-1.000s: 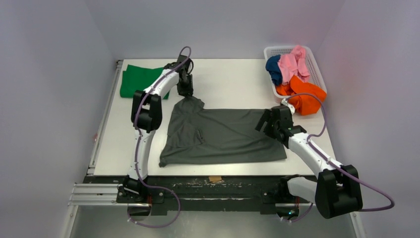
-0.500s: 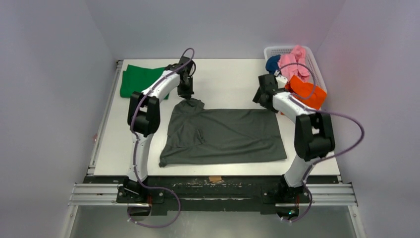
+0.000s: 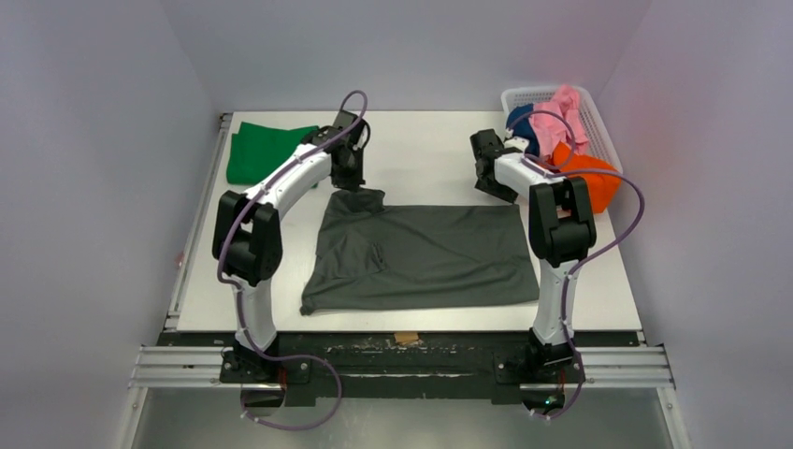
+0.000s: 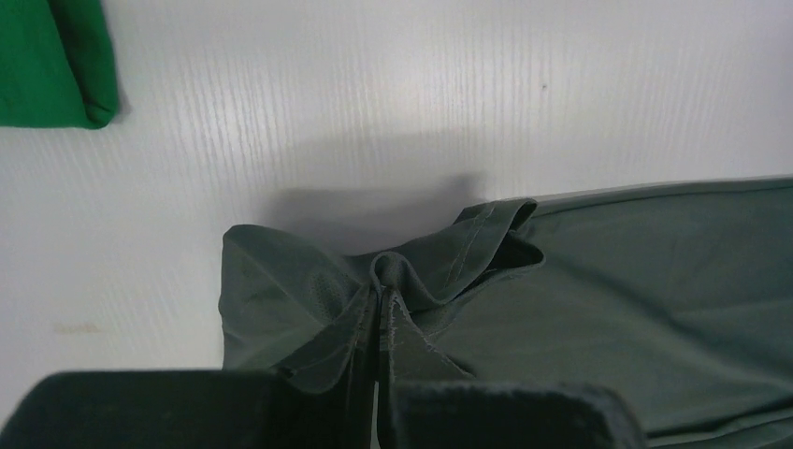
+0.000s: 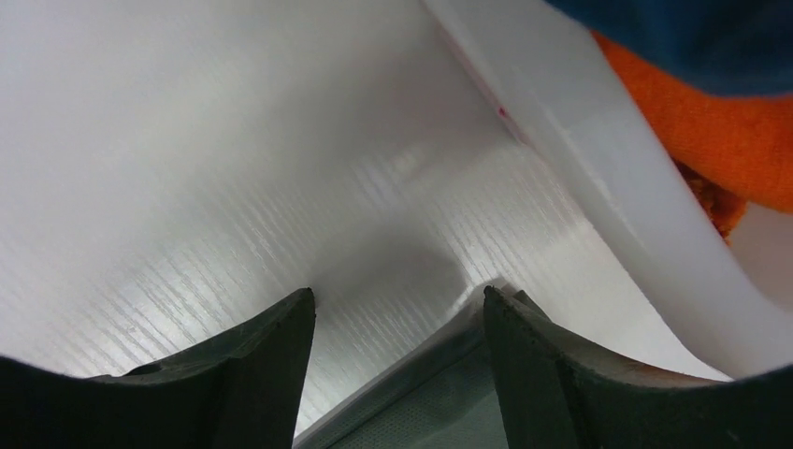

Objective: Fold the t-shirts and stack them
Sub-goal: Grab the side of the flattened tshirt furthest away from the robot with both arms

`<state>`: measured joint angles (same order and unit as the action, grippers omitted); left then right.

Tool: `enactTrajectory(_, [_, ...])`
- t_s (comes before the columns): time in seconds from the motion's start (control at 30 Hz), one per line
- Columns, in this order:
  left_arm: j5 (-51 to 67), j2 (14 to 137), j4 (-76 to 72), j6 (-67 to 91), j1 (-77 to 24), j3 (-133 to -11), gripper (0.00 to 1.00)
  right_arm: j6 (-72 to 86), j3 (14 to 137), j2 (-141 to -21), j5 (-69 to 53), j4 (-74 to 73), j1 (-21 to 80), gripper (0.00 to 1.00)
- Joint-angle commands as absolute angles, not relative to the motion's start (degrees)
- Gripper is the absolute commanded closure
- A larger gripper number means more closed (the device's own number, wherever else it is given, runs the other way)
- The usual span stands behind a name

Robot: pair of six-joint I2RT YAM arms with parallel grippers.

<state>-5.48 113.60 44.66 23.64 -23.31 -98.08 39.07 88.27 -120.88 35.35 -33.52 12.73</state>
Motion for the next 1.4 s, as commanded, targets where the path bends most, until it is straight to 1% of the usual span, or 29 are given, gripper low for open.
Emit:
enactTrajectory(0.0, [-7.6, 109.1, 42.4, 25.2, -24.8, -95.4, 1.0, 41.1, 88.1, -120.5, 39.2, -39.1, 12.3, 0.36])
enactTrajectory(0.47, [-8.9, 106.0, 41.7, 25.9, -26.1, -92.2, 1.0, 42.3, 86.6, -118.5, 40.7, -44.0, 12.7, 0.38])
enactTrajectory(0.53, [-8.9, 105.6, 41.6, 26.0, -26.1, -91.7, 1.0, 42.8, 85.4, -117.7, 40.6, -43.9, 12.7, 0.39])
enactTrajectory(0.63, [-8.8, 104.8, 41.2, 26.1, -26.1, -90.8, 1.0, 43.5, 83.8, -116.8, 40.3, -42.5, 12.8, 0.44])
enactTrajectory(0.8, [-8.2, 102.5, 40.0, 26.2, -26.3, -88.3, 1.0, 42.9, 84.2, -117.3, 40.3, -38.8, 12.8, 0.71])
enactTrajectory(0.93, [-7.3, 100.7, 38.9, 26.1, -26.3, -86.1, 1.0, 42.1, 85.2, -117.7, 40.9, -36.0, 12.8, 0.87])
enactTrajectory(1.0, [-6.9, 100.1, 38.6, 26.2, -26.3, -85.2, 1.0, 42.0, 85.3, -117.4, 40.7, -35.7, 12.8, 0.98])
enactTrajectory(1.03, [-6.7, 99.7, 38.5, 26.3, -26.3, -84.8, 1.0, 41.9, 85.0, -116.9, 40.6, -35.5, 12.8, 1.0])
enactTrajectory(1.37, [-5.9, 92.2, 36.0, 28.1, -28.4, -76.2, 1.0, 35.8, 74.2, -107.3, 38.1, -26.9, 14.6, 1.0])
